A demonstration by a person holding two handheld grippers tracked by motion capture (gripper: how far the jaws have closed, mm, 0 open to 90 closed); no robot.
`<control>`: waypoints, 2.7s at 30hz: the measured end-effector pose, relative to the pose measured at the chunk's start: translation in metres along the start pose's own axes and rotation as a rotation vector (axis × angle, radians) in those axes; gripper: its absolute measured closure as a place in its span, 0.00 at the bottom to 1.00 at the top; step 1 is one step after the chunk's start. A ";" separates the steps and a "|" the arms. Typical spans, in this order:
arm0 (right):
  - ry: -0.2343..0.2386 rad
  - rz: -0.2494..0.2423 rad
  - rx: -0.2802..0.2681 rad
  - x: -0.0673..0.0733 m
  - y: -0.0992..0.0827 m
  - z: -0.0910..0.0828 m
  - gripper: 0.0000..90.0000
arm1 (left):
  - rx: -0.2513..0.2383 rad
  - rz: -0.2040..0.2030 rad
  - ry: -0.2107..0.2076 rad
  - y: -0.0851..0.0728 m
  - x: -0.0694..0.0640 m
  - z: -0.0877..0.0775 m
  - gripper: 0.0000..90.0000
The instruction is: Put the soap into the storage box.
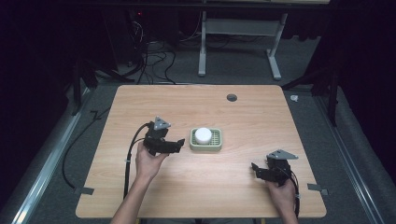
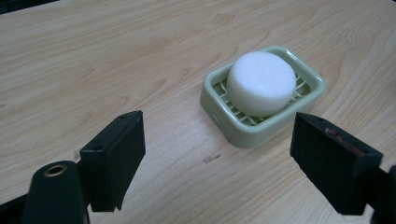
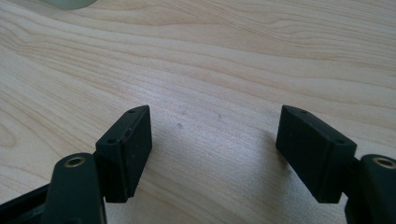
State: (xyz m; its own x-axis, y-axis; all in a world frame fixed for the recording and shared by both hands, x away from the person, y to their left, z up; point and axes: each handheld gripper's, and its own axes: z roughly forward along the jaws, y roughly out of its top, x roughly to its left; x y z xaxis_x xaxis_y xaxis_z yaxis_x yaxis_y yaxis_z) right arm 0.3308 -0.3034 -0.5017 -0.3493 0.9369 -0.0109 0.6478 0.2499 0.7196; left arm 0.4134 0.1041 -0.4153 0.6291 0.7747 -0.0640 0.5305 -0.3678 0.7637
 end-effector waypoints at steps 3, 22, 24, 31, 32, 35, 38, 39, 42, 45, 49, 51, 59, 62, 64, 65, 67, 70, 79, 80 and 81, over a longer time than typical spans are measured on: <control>-0.001 -0.002 0.000 0.000 0.000 0.000 0.31 | -0.001 -0.004 0.006 -0.004 0.003 -0.005 0.21; -0.001 -0.003 0.000 0.000 0.000 0.000 0.31 | -0.017 -0.040 0.014 -0.021 0.010 -0.023 0.21; -0.001 -0.002 0.000 0.000 0.000 0.000 0.31 | -0.019 -0.044 0.016 -0.023 0.011 -0.027 0.21; -0.001 -0.002 0.002 0.000 0.000 0.000 0.31 | -0.025 -0.050 0.031 -0.030 0.014 -0.033 0.21; -0.001 -0.002 0.001 0.000 0.000 0.000 0.31 | -0.027 -0.051 0.032 -0.031 0.014 -0.034 0.21; 0.000 -0.002 0.002 0.000 0.000 0.000 0.30 | -0.033 -0.059 0.034 -0.034 0.016 -0.037 0.21; -0.001 -0.003 0.002 0.000 0.000 0.000 0.30 | -0.038 -0.067 0.039 -0.037 0.018 -0.040 0.21; -0.001 -0.003 0.002 0.000 0.000 0.000 0.30 | -0.041 -0.072 0.038 -0.038 0.018 -0.041 0.21; -0.001 -0.003 0.002 0.000 0.000 0.000 0.30 | -0.041 -0.078 0.040 -0.041 0.020 -0.044 0.21; -0.001 -0.003 0.002 0.000 0.000 0.000 0.30 | -0.036 -0.083 0.052 -0.045 0.022 -0.046 0.21; -0.001 -0.003 0.002 0.000 0.000 0.000 0.30 | -0.041 -0.098 0.052 -0.052 0.024 -0.049 0.21; -0.001 -0.003 0.002 0.000 0.000 0.000 0.30 | -0.044 -0.105 0.054 -0.055 0.024 -0.049 0.21; -0.001 -0.005 0.001 0.000 0.000 0.000 0.30 | -0.052 -0.121 0.061 -0.061 0.026 -0.053 0.21; -0.001 -0.005 0.001 0.000 0.000 0.000 0.30 | -0.051 -0.122 0.067 -0.065 0.026 -0.054 0.21; -0.001 -0.005 0.001 0.000 0.000 0.000 0.30 | -0.050 -0.125 0.066 -0.067 0.026 -0.055 0.21; -0.001 -0.005 0.001 0.000 0.000 0.000 0.30 | -0.049 -0.128 0.068 -0.068 0.026 -0.055 0.21; -0.001 -0.005 0.001 0.000 0.000 0.000 0.30 | -0.052 -0.133 0.070 -0.070 0.026 -0.055 0.21; -0.001 -0.005 0.001 0.000 0.000 0.000 0.30 | -0.044 -0.132 0.071 -0.072 0.027 -0.054 0.21; -0.001 -0.005 0.001 0.000 0.000 0.000 0.30 | -0.035 -0.146 0.069 -0.079 0.027 -0.051 0.21; -0.002 -0.005 0.001 0.000 0.000 0.000 0.30 | -0.034 -0.147 0.071 -0.080 0.027 -0.051 0.21; -0.001 -0.005 0.001 0.000 0.000 0.000 0.30 | -0.030 -0.149 0.072 -0.082 0.027 -0.050 0.21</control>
State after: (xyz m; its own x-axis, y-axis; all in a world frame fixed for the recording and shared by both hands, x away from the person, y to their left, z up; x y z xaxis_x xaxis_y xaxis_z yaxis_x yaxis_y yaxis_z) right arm 0.3309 -0.3032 -0.5018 -0.3517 0.9360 -0.0154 0.6466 0.2548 0.7190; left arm 0.3588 0.1812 -0.4470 0.5023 0.8545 -0.1326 0.5969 -0.2316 0.7682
